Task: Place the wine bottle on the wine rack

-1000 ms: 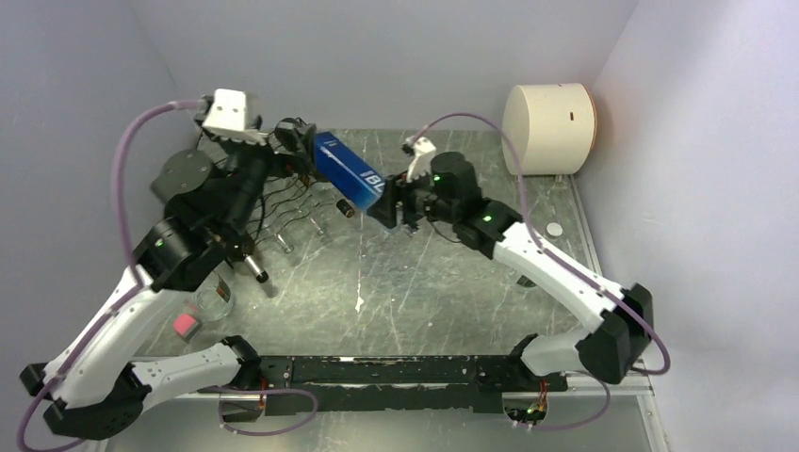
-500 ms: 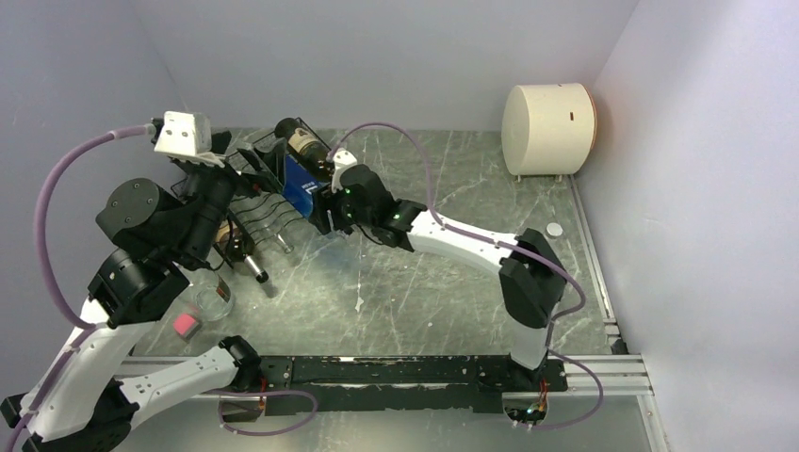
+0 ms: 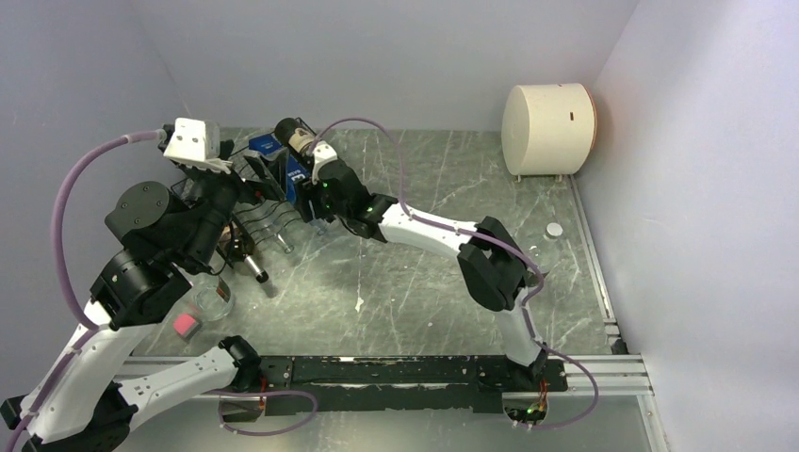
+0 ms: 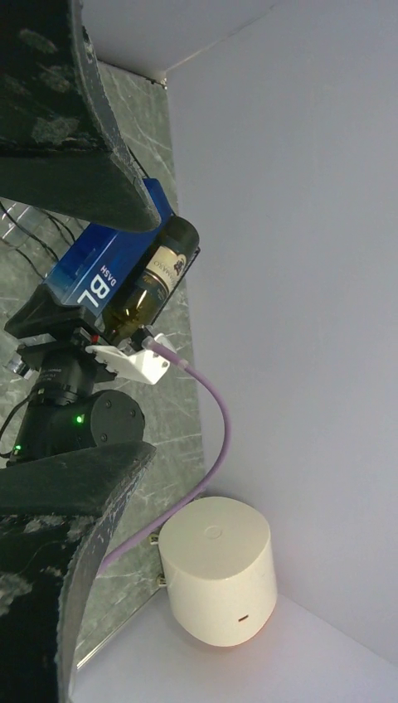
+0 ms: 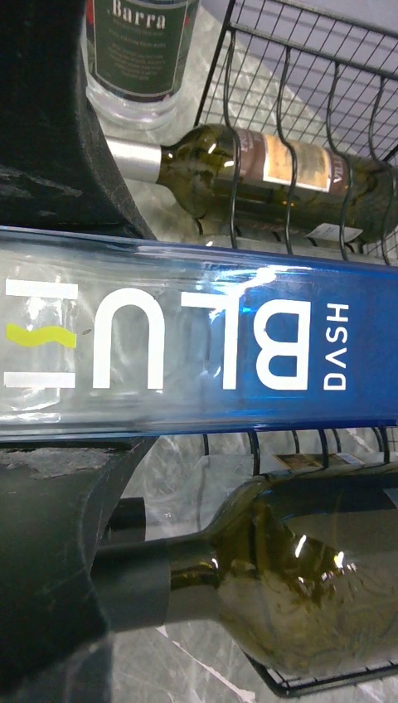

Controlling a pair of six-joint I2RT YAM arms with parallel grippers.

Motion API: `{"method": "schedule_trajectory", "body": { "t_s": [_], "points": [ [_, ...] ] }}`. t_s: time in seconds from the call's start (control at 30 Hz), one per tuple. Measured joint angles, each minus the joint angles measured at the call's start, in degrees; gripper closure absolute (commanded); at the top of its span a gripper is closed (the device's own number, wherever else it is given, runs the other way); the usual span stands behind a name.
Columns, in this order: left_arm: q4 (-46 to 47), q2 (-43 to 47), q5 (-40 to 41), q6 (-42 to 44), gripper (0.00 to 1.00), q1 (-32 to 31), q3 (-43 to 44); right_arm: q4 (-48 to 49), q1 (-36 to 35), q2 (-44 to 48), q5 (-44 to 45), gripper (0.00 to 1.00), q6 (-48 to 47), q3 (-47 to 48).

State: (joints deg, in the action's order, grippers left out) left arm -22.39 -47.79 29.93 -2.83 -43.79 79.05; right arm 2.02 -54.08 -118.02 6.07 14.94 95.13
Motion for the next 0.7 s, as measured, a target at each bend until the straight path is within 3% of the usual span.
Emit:
{"method": "schedule_trajectory", "body": {
  "t_s": [0.4,0.53,0.63,0.7],
  "points": [
    [-0.26,-0.59,0.09,-0.02,0.0,0.0,-0.04,0.72,-0.26,-6.25,2.03,1.0,-0.7,4.44],
    [-0.28,-0.63,0.04,-0.04,0.0,0.0,-0.04,0.96,-0.42,-7.28,2.67,0.74,-0.68,5.51],
    [-0.26,-0.35,0.07,-0.04,0.0,0.0,-0.07,0.98,-0.46,-7.28,2.75,0.45,-0.7,5.51],
    [-0.26,-0.2,0.04,-0.04,0.0,0.0,-0.11,0.94,-0.46,-7.28,2.75,0.34,-0.68,5.51]
  ]
}}
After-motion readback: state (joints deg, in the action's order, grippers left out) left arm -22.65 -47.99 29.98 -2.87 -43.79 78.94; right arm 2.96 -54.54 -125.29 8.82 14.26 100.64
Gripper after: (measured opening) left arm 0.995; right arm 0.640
